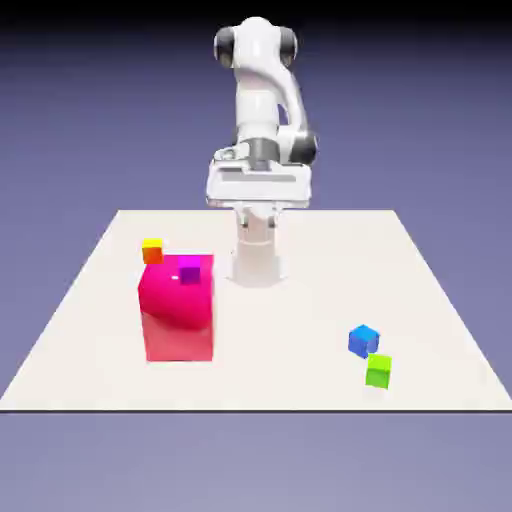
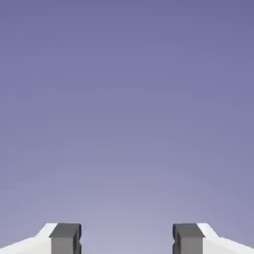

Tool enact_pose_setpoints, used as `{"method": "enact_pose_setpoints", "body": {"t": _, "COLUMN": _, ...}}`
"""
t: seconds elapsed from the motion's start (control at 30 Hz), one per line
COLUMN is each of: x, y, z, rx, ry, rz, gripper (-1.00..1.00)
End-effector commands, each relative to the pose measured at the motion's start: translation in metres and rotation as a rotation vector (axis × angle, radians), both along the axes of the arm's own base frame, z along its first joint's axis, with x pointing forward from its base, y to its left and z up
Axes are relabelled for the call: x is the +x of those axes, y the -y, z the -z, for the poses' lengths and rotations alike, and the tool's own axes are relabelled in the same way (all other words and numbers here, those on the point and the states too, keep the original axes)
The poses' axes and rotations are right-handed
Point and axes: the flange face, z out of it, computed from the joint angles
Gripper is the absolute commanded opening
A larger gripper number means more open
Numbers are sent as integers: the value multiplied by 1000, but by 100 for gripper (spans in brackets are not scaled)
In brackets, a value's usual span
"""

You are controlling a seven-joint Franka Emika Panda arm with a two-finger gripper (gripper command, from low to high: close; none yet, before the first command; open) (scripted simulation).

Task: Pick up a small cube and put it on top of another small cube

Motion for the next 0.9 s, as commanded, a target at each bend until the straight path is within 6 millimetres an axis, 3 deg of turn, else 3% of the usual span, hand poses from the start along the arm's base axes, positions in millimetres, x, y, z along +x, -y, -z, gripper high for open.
{"method": "enact_pose_setpoints", "body": {"t": 0.0, "x": 5, "y": -13, "z": 11, "rx": -7, "ry": -42, "rz": -32, "gripper": 0}}
{"method": "enact_pose_setpoints", "body": {"t": 0.17, "x": 20, "y": -79, "z": 70, "rx": -56, "ry": -247, "rz": -192, "gripper": 0}}
{"method": "enact_pose_setpoints", "body": {"t": 0.3, "x": 17, "y": -134, "z": 121, "rx": -112, "ry": -407, "rz": -320, "gripper": 0}}
{"method": "enact_pose_setpoints", "body": {"t": 0.43, "x": 1, "y": -186, "z": 174, "rx": -182, "ry": -564, "rz": -445, "gripper": 0}}
{"method": "enact_pose_setpoints", "body": {"t": 0.6, "x": -36, "y": -244, "z": 242, "rx": -290, "ry": -754, "rz": -597, "gripper": 0}}
{"method": "enact_pose_setpoints", "body": {"t": 0.67, "x": -40, "y": -248, "z": 248, "rx": -300, "ry": -770, "rz": -609, "gripper": 0}}
{"method": "enact_pose_setpoints", "body": {"t": 0.87, "x": -43, "y": -246, "z": 318, "rx": -300, "ry": -770, "rz": -609, "gripper": 0}}
